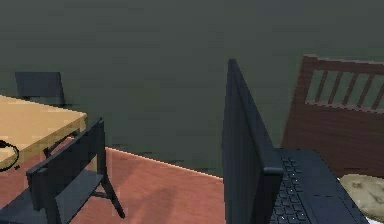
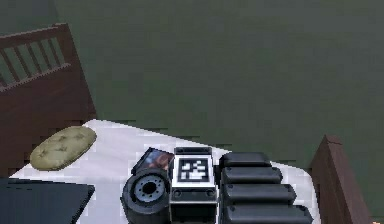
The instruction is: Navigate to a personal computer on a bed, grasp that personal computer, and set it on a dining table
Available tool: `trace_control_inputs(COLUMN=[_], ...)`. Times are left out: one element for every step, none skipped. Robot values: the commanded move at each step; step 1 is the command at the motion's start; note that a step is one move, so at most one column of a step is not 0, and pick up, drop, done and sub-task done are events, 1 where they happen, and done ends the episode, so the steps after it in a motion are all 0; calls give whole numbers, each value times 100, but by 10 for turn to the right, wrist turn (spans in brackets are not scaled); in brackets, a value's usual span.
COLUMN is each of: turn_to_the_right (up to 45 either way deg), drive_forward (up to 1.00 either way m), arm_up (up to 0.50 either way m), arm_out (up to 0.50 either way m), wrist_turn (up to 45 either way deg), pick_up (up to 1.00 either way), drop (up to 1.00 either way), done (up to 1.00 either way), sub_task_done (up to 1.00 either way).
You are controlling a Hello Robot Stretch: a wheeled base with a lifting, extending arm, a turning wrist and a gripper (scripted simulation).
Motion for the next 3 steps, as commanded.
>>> trace_control_inputs(turn_to_the_right=[450,-450,390], drive_forward=[0,0,0], arm_up=[0,0,0], arm_out=[0,0,0], wrist_turn=[0,0,0], pick_up=[0,0,0], drop=[0,0,0], done=[0,0,0], sub_task_done=[0,0,0])
